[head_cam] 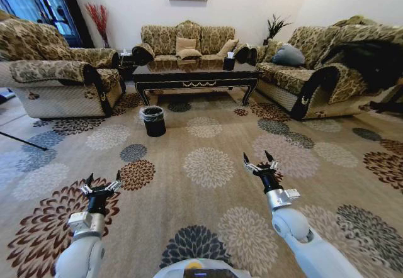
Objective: Move to the front of the table and pick up the trash from the floor, then place it into the trash bin.
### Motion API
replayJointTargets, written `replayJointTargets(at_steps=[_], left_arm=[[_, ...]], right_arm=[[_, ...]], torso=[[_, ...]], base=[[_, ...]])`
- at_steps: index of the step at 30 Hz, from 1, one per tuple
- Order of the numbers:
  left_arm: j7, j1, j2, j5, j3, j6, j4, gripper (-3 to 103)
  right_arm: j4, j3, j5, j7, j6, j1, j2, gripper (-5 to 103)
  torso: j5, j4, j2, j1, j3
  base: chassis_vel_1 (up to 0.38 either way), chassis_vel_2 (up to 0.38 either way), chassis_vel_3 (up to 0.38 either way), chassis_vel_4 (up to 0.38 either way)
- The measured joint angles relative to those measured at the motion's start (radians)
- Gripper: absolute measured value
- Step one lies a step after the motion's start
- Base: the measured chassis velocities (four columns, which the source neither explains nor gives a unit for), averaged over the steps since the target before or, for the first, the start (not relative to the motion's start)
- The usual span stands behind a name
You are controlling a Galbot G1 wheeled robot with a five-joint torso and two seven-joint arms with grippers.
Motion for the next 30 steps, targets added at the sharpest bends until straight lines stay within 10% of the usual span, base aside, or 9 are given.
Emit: replayJointTargets(at_steps=[30], left_arm=[[0.0, 0.0, 0.0, 0.0, 0.0, 0.0, 0.0, 100]], right_arm=[[0.0, 0.0, 0.0, 0.0, 0.0, 0.0, 0.0, 100]], torso=[[0.0, 0.0, 0.0, 0.0, 0.0]], base=[[0.004, 0.0, -0.005, 0.0]])
